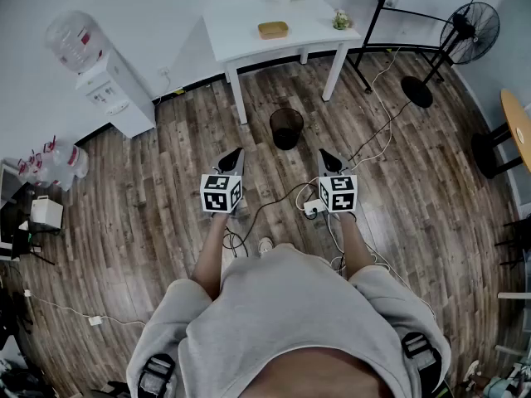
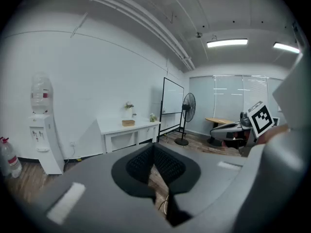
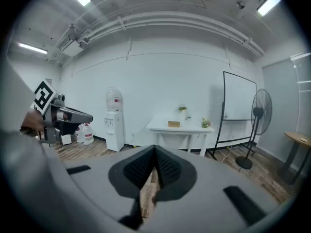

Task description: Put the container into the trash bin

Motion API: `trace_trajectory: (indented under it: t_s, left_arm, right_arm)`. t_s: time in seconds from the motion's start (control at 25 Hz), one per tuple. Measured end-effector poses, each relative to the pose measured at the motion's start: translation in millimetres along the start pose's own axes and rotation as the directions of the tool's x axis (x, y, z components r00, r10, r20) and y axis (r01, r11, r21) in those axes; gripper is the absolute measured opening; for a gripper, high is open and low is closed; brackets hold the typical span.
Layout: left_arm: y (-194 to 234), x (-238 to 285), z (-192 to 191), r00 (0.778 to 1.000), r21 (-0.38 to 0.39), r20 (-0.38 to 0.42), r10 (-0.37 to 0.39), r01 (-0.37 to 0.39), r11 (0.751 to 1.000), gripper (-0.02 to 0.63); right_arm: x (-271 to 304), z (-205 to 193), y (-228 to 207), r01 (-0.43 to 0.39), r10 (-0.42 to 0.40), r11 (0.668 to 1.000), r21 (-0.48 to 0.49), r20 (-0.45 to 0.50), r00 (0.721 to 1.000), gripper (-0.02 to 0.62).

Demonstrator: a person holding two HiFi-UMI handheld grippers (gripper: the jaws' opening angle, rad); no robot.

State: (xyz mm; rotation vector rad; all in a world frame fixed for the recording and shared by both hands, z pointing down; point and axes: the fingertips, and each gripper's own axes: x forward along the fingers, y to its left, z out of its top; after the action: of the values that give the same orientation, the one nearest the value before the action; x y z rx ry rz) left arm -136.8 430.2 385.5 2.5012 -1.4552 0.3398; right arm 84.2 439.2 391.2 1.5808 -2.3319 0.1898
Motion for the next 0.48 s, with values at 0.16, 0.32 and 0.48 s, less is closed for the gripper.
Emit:
trace_trajectory:
  t_s: [0.16,0.32,0.48]
  left_arm:
    - [-4.0,1.4,-2.2,1.0,-0.002,-0.004,-0.002,0.002,1.0,0.011]
    - [-7.7,3.5,-4.5,1.0,-0.008,-0.006,-0.002,0.002,1.0,0.011]
    - [-11.0,5.7,-5.0,1.0,-0.008,-0.007,0.001,-0.001,1.0,0.011]
  right_arm:
    - [0.2,-0.9,0.7,-0.008,0.008,1.0,-0.005,-0.002,1.0,0.012]
    - [-0.5,-5.5,0.1,-0.015,0.015,1.0,-0.006,-0.008,1.0,0.012]
    - [-1.7,-7.7,-2.7,-0.026,0.026,1.0,0.002,-0.004,1.0,0.012]
